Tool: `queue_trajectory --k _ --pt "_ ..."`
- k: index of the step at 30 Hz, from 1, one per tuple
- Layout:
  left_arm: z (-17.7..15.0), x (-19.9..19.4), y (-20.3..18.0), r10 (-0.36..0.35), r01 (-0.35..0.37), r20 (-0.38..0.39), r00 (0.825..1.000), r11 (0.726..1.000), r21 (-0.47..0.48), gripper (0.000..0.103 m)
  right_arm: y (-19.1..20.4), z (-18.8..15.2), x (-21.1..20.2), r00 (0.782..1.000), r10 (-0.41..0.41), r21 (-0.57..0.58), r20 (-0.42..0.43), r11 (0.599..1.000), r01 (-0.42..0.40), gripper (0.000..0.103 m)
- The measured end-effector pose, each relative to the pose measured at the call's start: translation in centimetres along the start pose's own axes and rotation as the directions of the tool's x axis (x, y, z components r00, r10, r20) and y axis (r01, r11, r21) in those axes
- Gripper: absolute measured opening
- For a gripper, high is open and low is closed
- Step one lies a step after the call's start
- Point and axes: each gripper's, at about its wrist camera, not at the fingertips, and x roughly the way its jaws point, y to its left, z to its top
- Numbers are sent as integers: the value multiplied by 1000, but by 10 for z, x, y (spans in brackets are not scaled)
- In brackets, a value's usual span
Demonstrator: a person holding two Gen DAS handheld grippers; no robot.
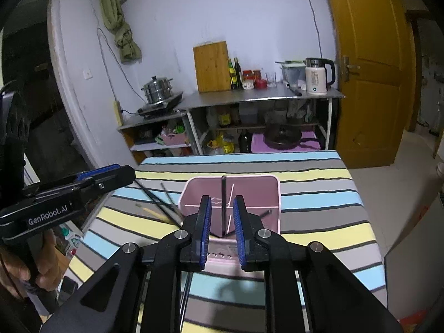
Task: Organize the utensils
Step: 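Move both tools back down to the remaining chopsticks on the cloth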
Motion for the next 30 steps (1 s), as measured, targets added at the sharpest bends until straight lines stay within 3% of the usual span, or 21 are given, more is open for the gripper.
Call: queue_trajectory --k 6,13,21,30 --pt "-35 -34 0 3 -2 30 1000 1000 -16 31 7 -33 -37 1000 -11 -12 15 1000 11 16" --pt "-95 -52 0 31 -30 13 999 998 -47 31 8 -88 -56 999 25 38 -27 999 -24 16" --pt "-167 -50 11 40 -51 -80 996 988 -145 31 6 -146 -54 989 67 105 -135 993 -53 16" --pt "-205 -23 19 35 -68 -170 985 979 -192 31 12 -178 -33 963 129 105 -237 989 -106 16"
